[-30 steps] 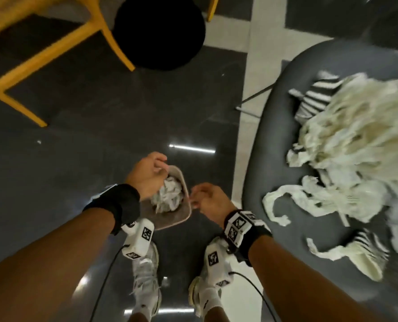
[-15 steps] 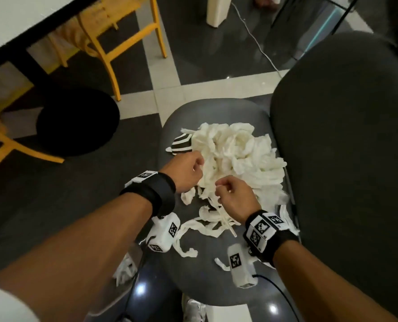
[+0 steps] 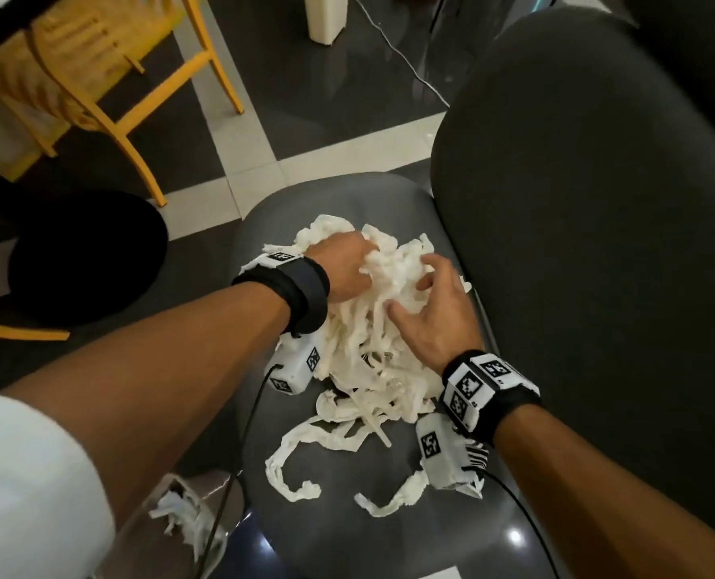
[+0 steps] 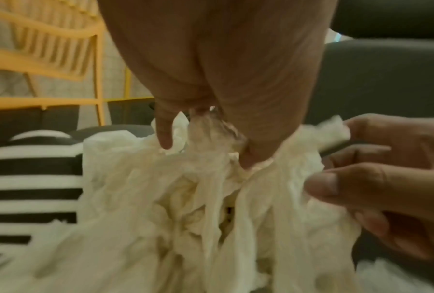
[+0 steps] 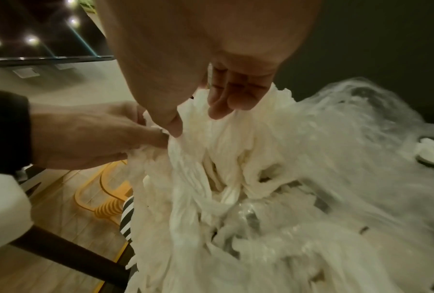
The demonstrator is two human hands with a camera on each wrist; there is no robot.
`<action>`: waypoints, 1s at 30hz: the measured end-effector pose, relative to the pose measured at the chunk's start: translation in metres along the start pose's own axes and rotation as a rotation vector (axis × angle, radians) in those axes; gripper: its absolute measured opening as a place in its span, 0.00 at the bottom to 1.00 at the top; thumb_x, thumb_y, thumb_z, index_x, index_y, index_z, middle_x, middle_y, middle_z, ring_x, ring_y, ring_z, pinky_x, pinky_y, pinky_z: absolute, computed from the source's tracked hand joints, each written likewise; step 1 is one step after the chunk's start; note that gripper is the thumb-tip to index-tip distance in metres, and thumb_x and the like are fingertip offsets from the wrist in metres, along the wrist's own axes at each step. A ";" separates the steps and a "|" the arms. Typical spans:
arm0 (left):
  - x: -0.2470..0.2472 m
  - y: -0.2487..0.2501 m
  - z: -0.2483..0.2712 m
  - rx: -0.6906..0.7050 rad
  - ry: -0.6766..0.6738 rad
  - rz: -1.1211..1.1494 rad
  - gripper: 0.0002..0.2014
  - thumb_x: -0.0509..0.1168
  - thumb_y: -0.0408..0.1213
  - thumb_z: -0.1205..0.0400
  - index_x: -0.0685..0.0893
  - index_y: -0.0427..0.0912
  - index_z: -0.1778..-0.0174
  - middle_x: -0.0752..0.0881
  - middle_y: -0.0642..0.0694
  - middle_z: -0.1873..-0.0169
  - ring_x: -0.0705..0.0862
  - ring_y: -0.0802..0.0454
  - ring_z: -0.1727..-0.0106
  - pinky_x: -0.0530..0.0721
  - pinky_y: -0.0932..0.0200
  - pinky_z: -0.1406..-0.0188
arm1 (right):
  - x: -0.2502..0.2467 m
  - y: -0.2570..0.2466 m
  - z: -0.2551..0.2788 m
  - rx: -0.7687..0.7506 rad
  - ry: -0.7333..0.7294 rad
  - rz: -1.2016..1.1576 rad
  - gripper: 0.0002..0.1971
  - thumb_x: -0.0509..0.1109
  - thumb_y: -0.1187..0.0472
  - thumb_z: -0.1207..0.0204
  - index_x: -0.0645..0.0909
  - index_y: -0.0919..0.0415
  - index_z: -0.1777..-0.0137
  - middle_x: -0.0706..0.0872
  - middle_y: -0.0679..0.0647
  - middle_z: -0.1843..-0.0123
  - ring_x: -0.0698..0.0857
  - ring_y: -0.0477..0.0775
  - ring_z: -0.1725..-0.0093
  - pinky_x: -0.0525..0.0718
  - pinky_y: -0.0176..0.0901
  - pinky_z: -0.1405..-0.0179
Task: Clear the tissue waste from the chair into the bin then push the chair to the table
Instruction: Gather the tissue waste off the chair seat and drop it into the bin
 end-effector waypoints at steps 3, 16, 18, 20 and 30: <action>-0.012 -0.010 0.004 -0.117 0.182 0.271 0.08 0.59 0.35 0.19 0.82 0.46 0.49 0.87 0.46 0.48 0.84 0.44 0.46 0.79 0.56 0.47 | 0.005 -0.008 -0.008 -0.025 -0.049 0.068 0.25 0.72 0.44 0.27 0.76 0.45 0.30 0.83 0.42 0.48 0.82 0.46 0.49 0.83 0.46 0.47; 0.036 -0.040 0.109 -0.436 0.223 1.067 0.23 0.77 0.46 0.27 0.82 0.54 0.36 0.90 0.57 0.45 0.89 0.54 0.42 0.86 0.47 0.36 | -0.012 -0.006 0.042 -0.026 -0.045 0.082 0.25 0.71 0.45 0.27 0.69 0.44 0.32 0.77 0.44 0.52 0.80 0.48 0.53 0.82 0.47 0.53; 0.040 -0.036 0.122 -0.455 0.185 1.087 0.29 0.78 0.49 0.32 0.82 0.53 0.35 0.91 0.56 0.44 0.89 0.53 0.42 0.86 0.46 0.35 | -0.017 0.003 0.054 0.017 -0.087 0.109 0.23 0.70 0.48 0.28 0.68 0.46 0.35 0.78 0.46 0.56 0.80 0.49 0.57 0.82 0.48 0.57; 0.035 -0.031 0.131 -0.466 0.163 1.102 0.31 0.78 0.52 0.36 0.83 0.53 0.36 0.92 0.56 0.45 0.91 0.52 0.43 0.87 0.45 0.37 | -0.017 0.024 0.063 0.105 -0.180 0.232 0.13 0.68 0.49 0.26 0.74 0.50 0.44 0.82 0.47 0.58 0.84 0.53 0.56 0.84 0.50 0.56; 0.022 -0.019 0.192 -0.449 0.201 1.341 0.17 0.75 0.39 0.22 0.87 0.43 0.37 0.94 0.43 0.48 0.93 0.44 0.47 0.89 0.44 0.41 | 0.030 0.134 0.153 0.574 -0.485 0.395 0.59 0.83 0.37 0.39 0.53 0.53 0.13 0.65 0.63 0.16 0.71 0.67 0.19 0.74 0.57 0.24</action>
Point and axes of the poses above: each hand's wrist, its own z-axis away from the middle knuckle, its own x-axis out of the palm, y = z × x, the point moved 7 cm from there along -z, towards the middle knuckle
